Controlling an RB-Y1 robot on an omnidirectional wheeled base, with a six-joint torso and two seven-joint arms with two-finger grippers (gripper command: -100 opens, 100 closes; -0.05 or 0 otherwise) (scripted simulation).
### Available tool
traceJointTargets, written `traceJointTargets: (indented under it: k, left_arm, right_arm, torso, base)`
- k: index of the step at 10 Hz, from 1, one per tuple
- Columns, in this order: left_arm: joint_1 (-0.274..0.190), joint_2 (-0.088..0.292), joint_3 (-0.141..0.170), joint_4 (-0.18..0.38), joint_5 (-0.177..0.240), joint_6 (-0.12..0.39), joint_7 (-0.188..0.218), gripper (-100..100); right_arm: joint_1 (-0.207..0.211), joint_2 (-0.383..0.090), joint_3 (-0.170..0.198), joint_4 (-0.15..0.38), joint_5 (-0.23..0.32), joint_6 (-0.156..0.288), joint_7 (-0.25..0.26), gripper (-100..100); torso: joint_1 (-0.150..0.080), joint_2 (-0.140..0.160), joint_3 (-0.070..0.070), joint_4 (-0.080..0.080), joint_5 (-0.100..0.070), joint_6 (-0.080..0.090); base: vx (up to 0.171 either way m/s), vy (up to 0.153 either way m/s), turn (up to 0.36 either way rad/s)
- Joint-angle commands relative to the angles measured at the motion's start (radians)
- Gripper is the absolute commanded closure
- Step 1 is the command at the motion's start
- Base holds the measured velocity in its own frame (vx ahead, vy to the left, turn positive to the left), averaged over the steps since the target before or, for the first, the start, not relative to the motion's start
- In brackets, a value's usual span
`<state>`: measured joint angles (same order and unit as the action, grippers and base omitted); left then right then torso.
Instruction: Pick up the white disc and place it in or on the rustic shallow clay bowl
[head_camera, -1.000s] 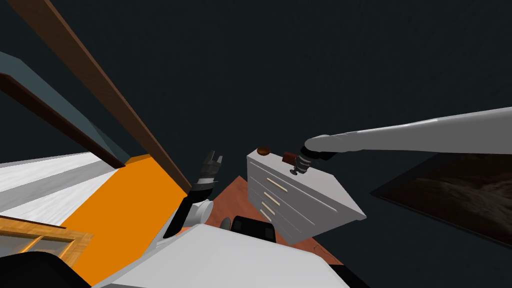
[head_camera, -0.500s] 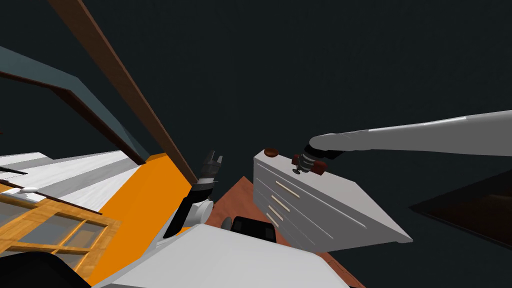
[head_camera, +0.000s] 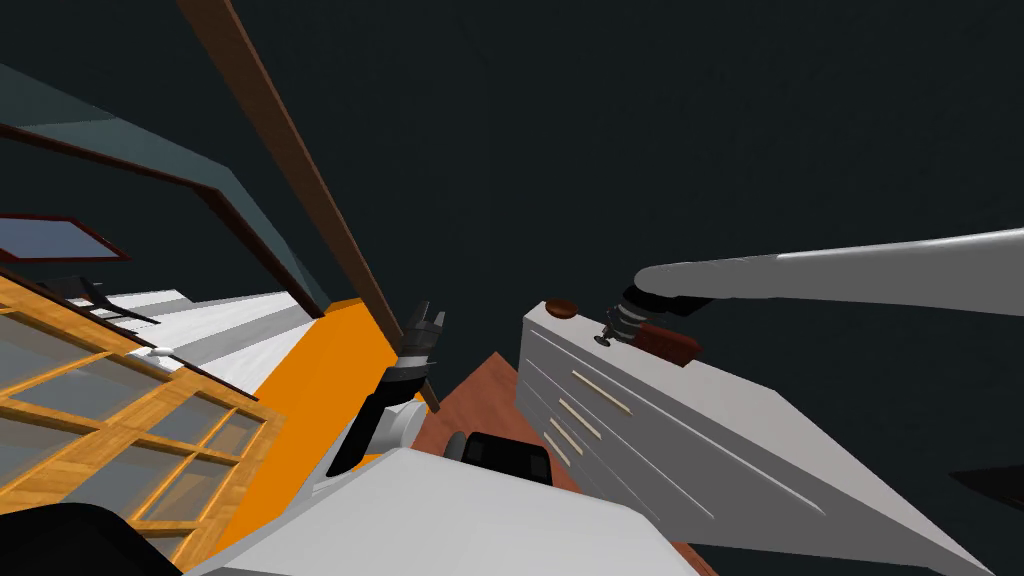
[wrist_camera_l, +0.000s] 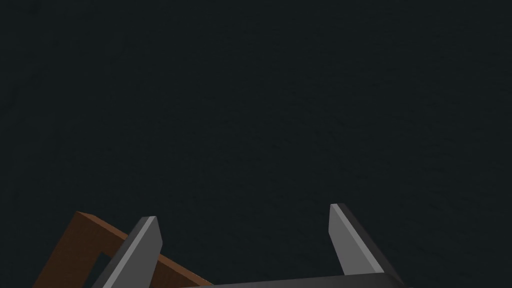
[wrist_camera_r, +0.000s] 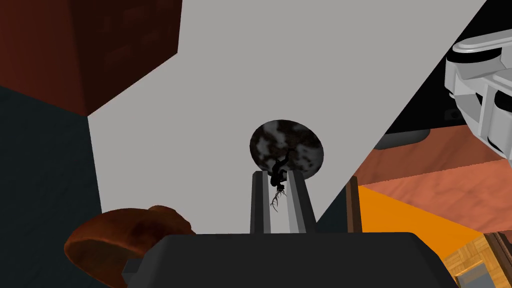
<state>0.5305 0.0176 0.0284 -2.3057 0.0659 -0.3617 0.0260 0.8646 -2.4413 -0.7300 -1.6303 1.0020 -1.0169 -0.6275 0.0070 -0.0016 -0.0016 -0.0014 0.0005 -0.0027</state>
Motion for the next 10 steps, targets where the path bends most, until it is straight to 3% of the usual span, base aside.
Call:
traceJointTargets:
  k: [1,6,10]
  left_arm:
    - [0.0,0.0,0.0,0.0,0.0,0.0,0.0,0]
    - [0.0,0.0,0.0,0.0,0.0,0.0,0.0,0]
    - [0.0,0.0,0.0,0.0,0.0,0.0,0.0,0]
  right_arm:
    - [-0.009,0.029,0.006,0.021,-0.001,-0.02,0.038,100]
    - [-0.036,0.113,0.027,0.087,-0.006,-0.071,0.129,100]
    - [-0.07,0.173,0.045,0.174,-0.016,-0.148,0.208,100]
  torso:
    - [0.0,0.0,0.0,0.0,0.0,0.0]
    - [-0.002,0.001,0.001,0.001,0.0,0.0]
    - [-0.002,0.0,0.0,0.001,0.0,0.0]
  base:
    - [-0.001,0.108,0.163]
    - [0.002,0.088,0.143]
    - [0.031,0.089,0.179]
